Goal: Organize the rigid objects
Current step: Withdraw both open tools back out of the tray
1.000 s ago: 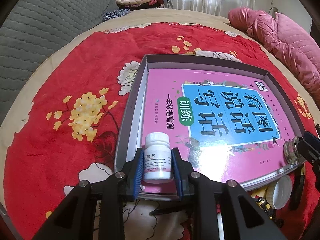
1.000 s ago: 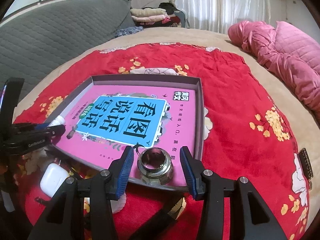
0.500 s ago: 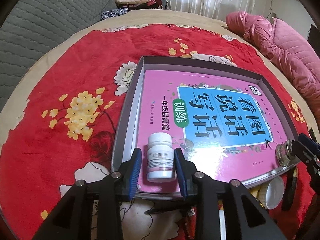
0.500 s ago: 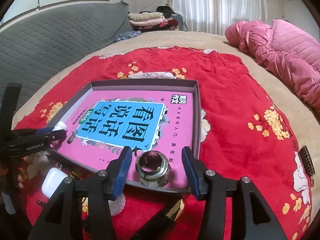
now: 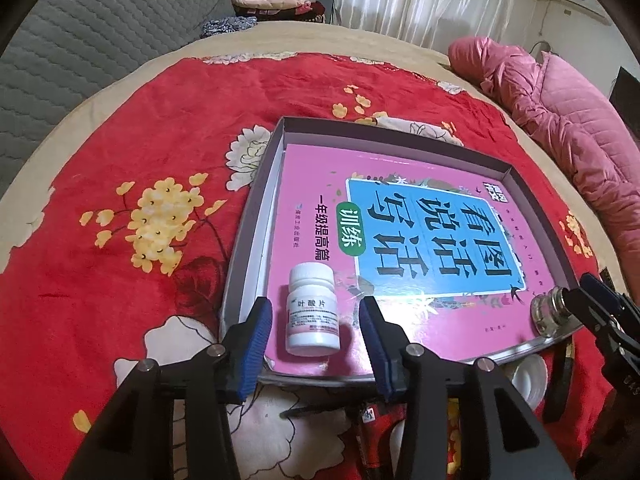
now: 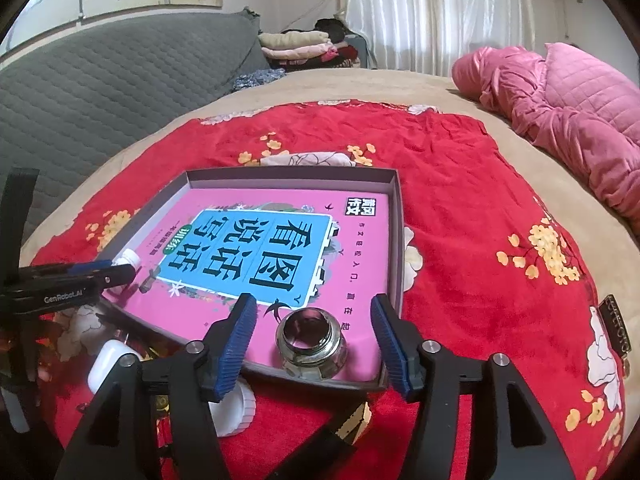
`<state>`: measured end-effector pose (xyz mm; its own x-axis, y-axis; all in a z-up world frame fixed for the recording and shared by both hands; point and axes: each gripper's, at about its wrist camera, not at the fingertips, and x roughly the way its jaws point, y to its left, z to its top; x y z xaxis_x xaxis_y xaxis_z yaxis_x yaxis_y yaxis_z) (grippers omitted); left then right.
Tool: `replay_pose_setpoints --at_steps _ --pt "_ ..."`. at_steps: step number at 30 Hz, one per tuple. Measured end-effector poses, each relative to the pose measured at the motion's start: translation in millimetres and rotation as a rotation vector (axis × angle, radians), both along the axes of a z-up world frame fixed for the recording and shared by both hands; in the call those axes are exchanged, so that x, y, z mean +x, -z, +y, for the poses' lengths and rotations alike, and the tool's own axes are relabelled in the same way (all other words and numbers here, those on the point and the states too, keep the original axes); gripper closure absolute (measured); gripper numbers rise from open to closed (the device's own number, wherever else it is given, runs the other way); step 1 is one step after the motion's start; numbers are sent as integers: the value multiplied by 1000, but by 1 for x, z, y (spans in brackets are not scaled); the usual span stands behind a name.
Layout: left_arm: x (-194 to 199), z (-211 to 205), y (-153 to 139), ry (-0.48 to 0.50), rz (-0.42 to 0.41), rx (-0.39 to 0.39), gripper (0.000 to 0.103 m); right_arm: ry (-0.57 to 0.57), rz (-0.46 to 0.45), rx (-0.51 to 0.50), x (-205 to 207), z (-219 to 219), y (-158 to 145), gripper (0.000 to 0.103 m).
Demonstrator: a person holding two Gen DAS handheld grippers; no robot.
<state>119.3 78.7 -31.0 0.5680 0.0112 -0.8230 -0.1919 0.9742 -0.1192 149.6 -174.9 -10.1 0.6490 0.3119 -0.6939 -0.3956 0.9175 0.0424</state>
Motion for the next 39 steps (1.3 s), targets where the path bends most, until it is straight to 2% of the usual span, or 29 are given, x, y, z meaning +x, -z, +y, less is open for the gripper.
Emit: replay_pose_setpoints --at_steps 9,13,24,28,39 --pt "-7 0 -6 -6 -19 -4 57 -18 -41 10 -5 3 -7 36" --pt "-10 2 -13 -14 -44 -12 46 -18 -50 19 -5 1 -9 31" --pt "-19 -5 -31 -3 -102 0 43 -10 -71 76 -7 -4 -15 29" --pt "-22 -8 -35 -1 -112 2 36 4 -84 89 -7 -8 -18 27" --pt "-25 -16 -39 16 -131 9 36 39 -98 155 -10 -19 -25 26"
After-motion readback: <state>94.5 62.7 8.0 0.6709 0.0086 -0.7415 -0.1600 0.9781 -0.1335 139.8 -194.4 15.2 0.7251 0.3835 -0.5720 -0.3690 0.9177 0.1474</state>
